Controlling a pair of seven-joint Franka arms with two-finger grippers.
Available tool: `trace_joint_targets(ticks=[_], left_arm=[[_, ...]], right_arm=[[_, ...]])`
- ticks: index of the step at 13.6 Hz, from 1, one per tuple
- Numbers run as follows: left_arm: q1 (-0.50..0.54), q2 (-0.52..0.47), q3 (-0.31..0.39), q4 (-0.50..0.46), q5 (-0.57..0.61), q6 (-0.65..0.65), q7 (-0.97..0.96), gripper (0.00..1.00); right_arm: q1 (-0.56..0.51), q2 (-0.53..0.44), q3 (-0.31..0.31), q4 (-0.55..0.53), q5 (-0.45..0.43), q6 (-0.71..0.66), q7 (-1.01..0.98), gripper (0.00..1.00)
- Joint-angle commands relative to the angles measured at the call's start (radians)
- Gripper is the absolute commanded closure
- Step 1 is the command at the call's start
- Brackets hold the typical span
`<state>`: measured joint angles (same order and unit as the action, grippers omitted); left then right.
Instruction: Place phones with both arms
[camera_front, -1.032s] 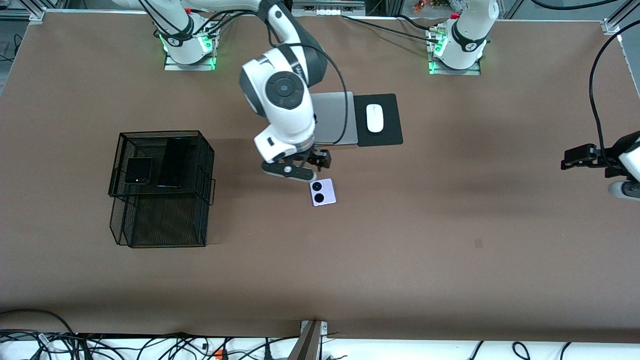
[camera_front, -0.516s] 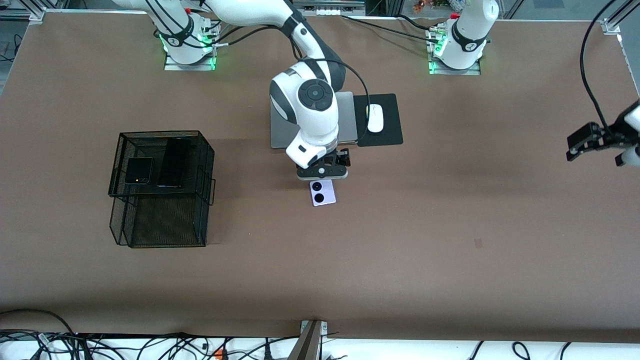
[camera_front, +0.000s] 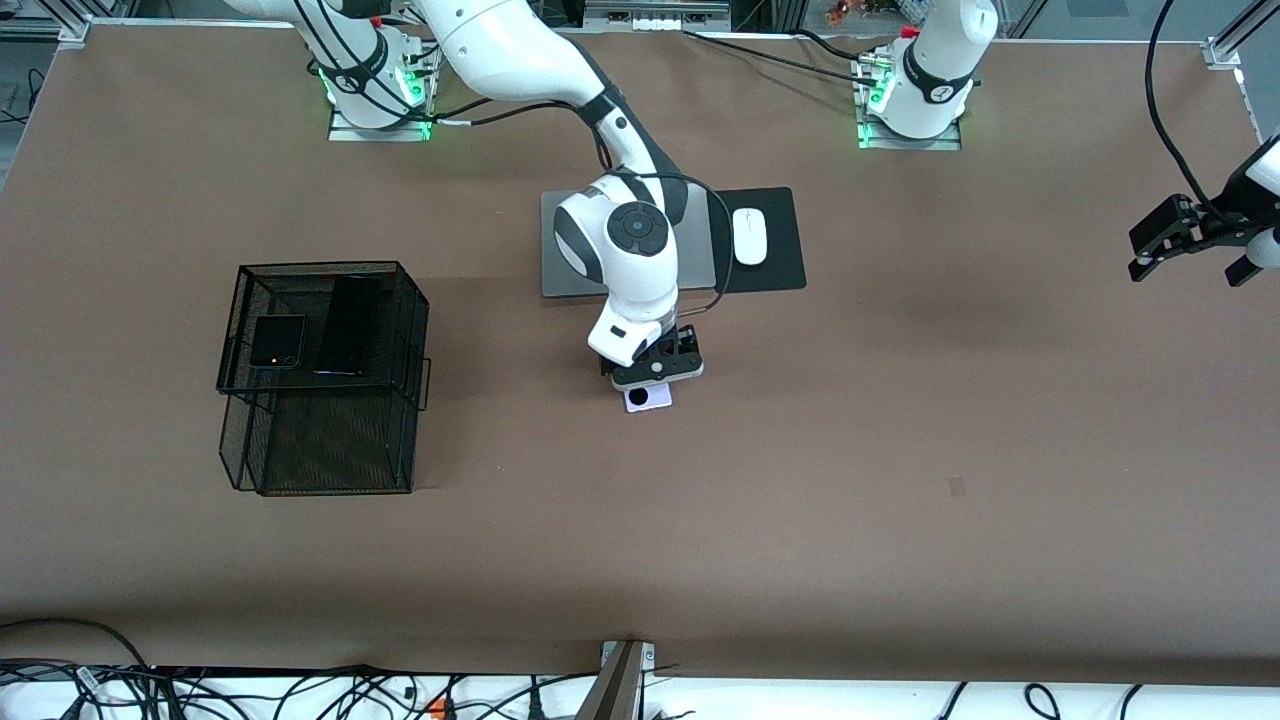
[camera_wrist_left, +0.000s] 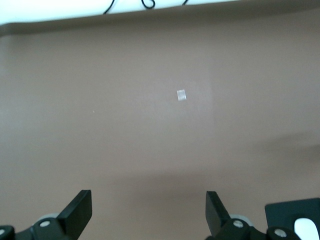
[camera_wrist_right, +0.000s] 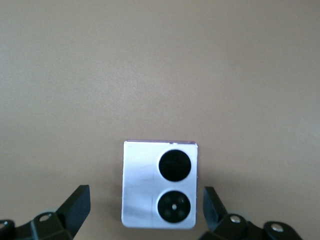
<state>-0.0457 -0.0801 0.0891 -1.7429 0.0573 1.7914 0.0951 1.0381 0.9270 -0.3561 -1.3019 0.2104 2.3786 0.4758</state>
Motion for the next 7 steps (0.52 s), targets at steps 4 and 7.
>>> trace_joint_targets(ticks=[4,7], left_arm=[[-0.019,0.075,0.018,0.129,-0.008,-0.135,-0.006,0.00],[-0.017,0.075,0.015,0.125,-0.008,-0.136,-0.005,0.00]], right_arm=[[-0.004,0.058,0.000,-0.008,0.000,0.128,-0.029,0.00],[-0.010,0.062,0.000,-0.010,0.001,0.129,-0.026,0.00]])
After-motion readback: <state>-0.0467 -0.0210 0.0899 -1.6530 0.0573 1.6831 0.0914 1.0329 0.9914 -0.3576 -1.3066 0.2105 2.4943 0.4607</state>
